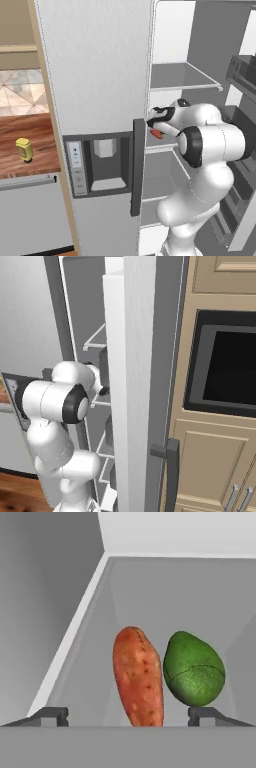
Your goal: Place the mustard and mayonnaise from the counter to the top shelf of the fridge. If the existing items in the fridge are on the top shelf, move them to other shelves.
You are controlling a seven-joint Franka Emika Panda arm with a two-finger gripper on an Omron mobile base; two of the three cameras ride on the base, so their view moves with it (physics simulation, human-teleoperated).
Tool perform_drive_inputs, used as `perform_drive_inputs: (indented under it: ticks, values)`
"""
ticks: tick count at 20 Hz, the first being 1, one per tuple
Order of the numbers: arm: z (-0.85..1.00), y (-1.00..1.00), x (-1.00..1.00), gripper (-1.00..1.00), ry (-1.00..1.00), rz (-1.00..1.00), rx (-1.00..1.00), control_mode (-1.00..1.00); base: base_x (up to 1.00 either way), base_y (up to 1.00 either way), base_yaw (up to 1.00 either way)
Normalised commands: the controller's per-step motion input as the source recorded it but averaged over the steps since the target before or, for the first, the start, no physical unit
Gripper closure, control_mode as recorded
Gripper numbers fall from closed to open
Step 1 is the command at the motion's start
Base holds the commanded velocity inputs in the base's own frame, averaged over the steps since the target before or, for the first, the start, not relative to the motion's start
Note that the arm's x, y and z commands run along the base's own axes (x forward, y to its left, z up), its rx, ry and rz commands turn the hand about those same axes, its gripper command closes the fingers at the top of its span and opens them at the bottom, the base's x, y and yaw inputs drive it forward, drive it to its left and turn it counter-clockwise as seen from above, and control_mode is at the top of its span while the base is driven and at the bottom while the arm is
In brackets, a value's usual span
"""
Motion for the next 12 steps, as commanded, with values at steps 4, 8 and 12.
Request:
perform_drive_inputs:
  ticks: [4,8,12]
  values:
    - [0.93,0.00,-0.79,-1.00,-0.09,0.00,0.07,-1.00,0.00,0.00,0.00]
    - [0.69,0.00,-1.00,-1.00,-0.13,-0.01,0.03,-1.00,0.00,0.00,0.00]
    - [0.51,0.00,-1.00,-1.00,-0.14,-0.04,0.00,-1.00,0.00,0.00,0.00]
